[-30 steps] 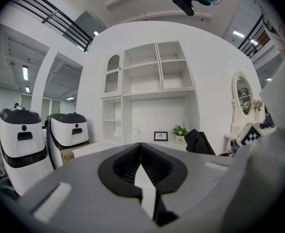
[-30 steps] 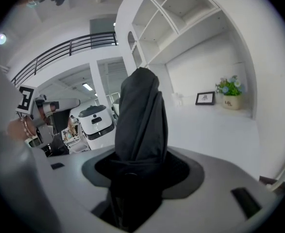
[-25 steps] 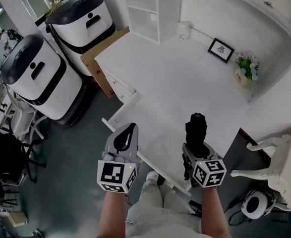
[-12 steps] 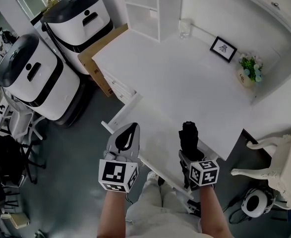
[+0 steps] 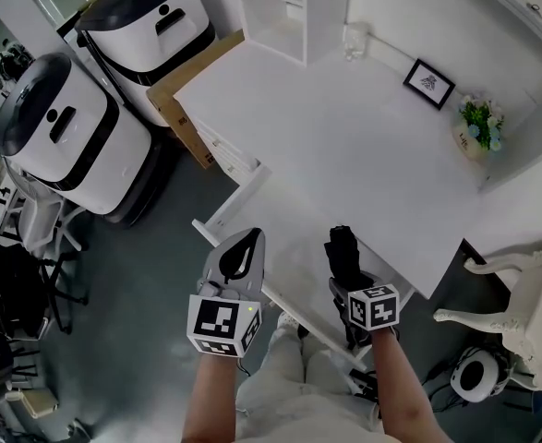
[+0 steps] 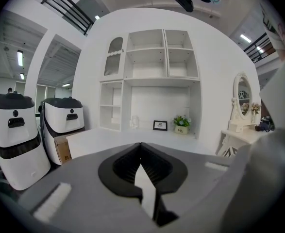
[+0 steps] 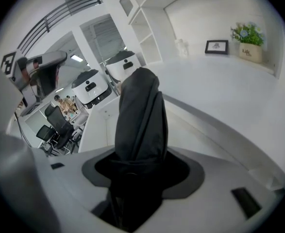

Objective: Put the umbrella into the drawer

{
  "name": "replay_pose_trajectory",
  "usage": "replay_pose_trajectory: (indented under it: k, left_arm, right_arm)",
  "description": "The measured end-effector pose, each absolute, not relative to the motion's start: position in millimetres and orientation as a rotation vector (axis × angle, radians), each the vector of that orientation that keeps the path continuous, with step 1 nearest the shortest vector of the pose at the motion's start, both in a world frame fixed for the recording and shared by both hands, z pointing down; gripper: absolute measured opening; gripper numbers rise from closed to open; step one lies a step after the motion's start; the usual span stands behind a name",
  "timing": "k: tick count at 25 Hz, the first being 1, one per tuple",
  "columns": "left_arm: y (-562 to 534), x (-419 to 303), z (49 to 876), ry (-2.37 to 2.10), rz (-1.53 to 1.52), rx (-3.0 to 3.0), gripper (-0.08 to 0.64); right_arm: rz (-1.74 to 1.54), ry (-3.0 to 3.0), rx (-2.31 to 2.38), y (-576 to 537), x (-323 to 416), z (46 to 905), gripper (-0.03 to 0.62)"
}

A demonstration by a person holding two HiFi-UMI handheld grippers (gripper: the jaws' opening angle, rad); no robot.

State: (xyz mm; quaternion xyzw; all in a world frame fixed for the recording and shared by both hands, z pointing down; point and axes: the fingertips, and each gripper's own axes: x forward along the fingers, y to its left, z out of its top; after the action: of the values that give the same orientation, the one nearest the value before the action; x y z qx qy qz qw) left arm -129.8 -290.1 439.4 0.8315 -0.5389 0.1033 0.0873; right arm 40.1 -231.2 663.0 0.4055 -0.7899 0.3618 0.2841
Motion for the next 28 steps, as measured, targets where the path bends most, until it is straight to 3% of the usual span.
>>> replay_pose_trajectory:
  k: [28]
  left_arm:
    - [-296, -149, 465, -1.595, 0.402, 2.424, 0.009]
  right_arm:
    - [1.193, -1.601, 1.229, -228, 71, 757, 0.247]
